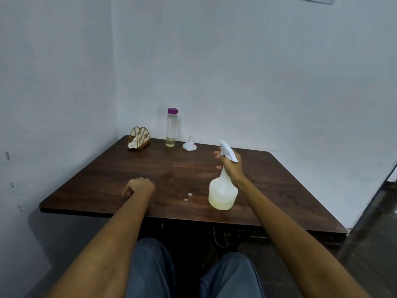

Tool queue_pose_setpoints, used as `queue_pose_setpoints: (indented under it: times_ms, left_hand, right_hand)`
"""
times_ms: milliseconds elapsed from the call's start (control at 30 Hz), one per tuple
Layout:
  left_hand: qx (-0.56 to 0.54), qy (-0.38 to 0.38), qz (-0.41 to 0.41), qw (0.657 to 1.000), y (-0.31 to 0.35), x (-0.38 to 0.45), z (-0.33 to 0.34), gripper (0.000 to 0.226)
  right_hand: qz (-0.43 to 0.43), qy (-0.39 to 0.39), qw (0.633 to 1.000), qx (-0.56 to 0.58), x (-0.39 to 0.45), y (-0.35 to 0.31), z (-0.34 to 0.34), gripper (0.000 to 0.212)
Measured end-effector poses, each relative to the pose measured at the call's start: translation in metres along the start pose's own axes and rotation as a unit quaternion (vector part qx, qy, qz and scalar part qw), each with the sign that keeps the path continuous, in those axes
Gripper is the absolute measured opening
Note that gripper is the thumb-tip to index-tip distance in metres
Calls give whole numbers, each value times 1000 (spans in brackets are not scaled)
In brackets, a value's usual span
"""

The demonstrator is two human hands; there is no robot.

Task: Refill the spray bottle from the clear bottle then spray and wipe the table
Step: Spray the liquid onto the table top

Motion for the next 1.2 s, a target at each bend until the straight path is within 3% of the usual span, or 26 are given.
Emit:
queue_pose_setpoints:
  times_ms: [233,433,533,733,900,1100,1200]
  left_hand:
    - [-51,1,-6,999,-3,-1,2,45]
    - [-36,-1,-7,999,0,-2,1,47]
    - [-35,1,-10,999,0,-1,-1,42]
    - [-38,-3,-17,999,-1,0,-2,43]
    - [-66,-17,-22,997,-4,3,-1,54]
    - [-91,-11,-27,995,-6,3,-1,62]
    - [-95,-4,-24,995,-5,4,-4,56]
  right_hand:
    - [-21,-32,999,-9,-1,-4,-5,27]
    - [42,-56,997,-7,10,3,-17,47]
    - [41,-95,994,-19,13,3,-16,47]
    - [57,-204,976,-42,10,-3,-7,25]
    - [43,-217,973,-58,13,-2,1,23]
    - [60,-265,934,-233,13,14,7,34]
    - [57,-248,933,-253,15,18,5,39]
Point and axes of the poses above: each hand's wrist, its own x-axis towards the middle knuckle, its own z-axis out of the palm, y = z × x, the point moved 8 cm from there along x, towards the middle knuckle, and after that the axes turned 1 degree about x, right-handed, at the moved point
